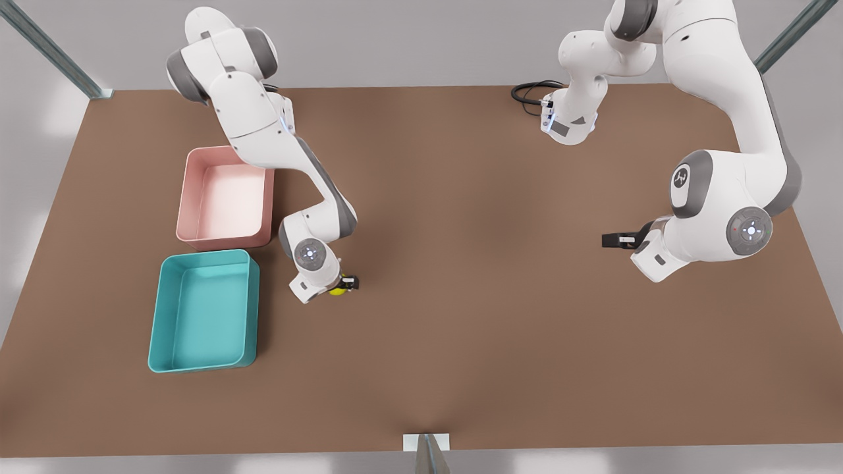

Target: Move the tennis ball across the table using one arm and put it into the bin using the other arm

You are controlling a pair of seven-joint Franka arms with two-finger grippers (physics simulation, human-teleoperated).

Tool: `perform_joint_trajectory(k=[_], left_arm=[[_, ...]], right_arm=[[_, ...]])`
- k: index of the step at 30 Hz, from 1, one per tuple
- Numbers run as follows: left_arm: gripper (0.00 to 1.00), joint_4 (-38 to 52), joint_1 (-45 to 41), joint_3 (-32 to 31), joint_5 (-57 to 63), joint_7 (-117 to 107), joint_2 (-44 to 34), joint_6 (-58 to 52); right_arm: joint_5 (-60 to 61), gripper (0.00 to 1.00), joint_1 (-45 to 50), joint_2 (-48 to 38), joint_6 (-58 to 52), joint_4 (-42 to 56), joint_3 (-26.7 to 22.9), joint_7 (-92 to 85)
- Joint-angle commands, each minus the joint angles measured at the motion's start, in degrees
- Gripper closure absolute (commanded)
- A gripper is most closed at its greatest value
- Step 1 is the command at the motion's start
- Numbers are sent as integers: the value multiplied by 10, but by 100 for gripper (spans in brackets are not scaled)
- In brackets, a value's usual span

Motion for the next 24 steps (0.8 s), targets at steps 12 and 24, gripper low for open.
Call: perform_joint_trajectory(k=[12, 24], left_arm=[[0, -1, -1, 0, 0, -21, 2, 2], [0, -1, -2, 0, 0, -21, 2, 2]], right_arm=[[0, 0, 0, 12, 36, -16, 4, 34], [0, 0, 0, 12, 40, -12, 3, 33]])
